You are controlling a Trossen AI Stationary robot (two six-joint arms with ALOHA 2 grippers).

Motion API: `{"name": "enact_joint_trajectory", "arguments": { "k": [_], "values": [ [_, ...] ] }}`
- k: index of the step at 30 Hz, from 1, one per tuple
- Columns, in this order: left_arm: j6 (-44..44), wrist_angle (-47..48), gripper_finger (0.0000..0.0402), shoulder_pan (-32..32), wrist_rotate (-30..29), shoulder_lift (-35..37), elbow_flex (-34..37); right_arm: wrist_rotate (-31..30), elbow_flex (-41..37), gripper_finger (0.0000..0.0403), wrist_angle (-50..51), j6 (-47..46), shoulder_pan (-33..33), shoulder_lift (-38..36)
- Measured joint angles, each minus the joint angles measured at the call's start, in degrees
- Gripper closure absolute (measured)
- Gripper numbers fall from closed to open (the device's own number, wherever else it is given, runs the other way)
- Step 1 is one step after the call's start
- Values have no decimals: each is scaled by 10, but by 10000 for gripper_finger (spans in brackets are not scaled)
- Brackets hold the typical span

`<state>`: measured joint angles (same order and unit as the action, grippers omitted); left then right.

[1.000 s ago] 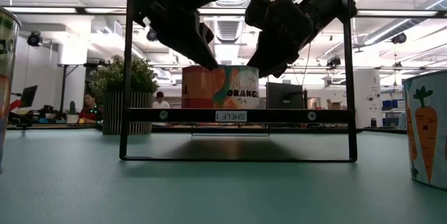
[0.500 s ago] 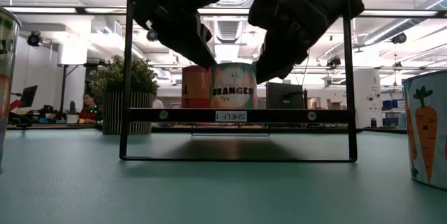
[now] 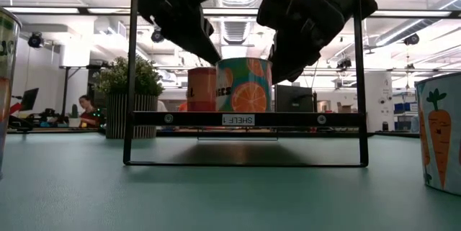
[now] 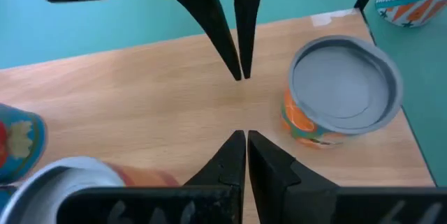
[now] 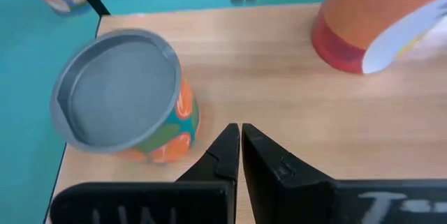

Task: Pick and place cans onto a shelf
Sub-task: Put the small canned oranges on the shelf

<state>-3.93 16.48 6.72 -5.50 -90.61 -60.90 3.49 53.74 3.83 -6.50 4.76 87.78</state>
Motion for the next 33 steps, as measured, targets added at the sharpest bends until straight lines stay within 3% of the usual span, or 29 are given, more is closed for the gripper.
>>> {"name": "enact_joint_trajectory", "arguments": {
  "k": [16,25,33],
  "values": [
    [15,18,402,49,14,66,0,-5,16,394,37,-7,0,-77],
    [-1,40,402,93,-95,150,6,0,109,394,125,-17,2,-58],
    [-29,34,402,119,-177,245,47,-5,234,394,250,-27,17,1]
  ]
}}
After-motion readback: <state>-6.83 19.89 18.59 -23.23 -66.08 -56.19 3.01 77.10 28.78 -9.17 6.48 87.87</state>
